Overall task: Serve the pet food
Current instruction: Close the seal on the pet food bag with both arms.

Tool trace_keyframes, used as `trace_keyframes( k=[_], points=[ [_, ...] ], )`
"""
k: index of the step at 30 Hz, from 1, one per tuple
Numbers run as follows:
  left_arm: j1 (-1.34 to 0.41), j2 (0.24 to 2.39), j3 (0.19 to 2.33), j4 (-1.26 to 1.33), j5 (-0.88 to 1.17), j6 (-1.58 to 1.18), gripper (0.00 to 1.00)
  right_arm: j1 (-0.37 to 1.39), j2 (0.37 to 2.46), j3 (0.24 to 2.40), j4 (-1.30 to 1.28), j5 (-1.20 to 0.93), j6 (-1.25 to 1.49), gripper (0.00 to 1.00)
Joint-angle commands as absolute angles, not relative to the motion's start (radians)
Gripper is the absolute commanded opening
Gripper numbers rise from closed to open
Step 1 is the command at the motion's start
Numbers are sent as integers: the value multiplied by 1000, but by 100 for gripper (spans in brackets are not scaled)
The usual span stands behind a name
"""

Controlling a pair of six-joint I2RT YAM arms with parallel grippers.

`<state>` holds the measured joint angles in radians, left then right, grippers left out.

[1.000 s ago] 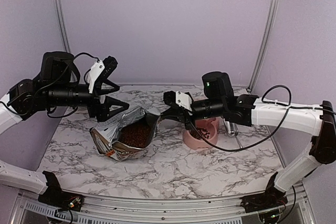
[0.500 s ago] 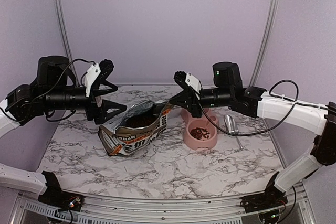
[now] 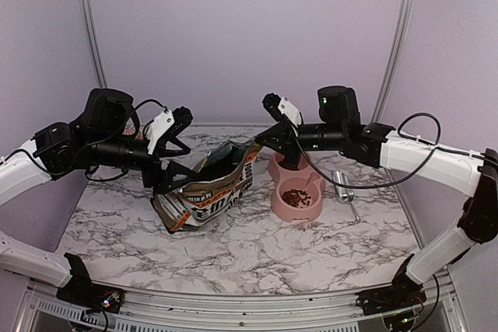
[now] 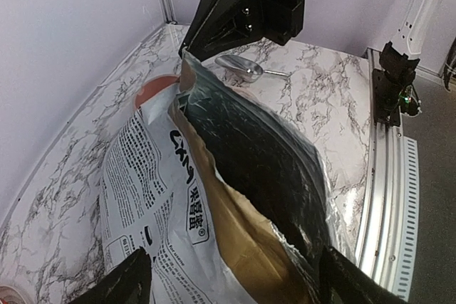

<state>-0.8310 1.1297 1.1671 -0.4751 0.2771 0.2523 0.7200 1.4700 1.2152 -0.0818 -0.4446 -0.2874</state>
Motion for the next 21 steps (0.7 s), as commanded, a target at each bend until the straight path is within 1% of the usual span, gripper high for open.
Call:
trace_keyframes(
  k=[1,7,12,19,21],
  points=[
    [-829,1107,1217,-525,331,216,84,683,1477,1353,36,-389,-244,0],
    [-830,1011,1173,-501,316,149,88,682,1514,1381,32,-388,-251,0],
    [-831,983,1122,-499,298,132,89,681,1534,1404,31,-389,-251,0],
    [-851,1029,1091,-466,304,102,80,680,1546,1419,25,-388,-248,0],
    [-859,1038,1081,-452,284,96,75,680,1544,1418,25,-391,-248,0]
  ],
)
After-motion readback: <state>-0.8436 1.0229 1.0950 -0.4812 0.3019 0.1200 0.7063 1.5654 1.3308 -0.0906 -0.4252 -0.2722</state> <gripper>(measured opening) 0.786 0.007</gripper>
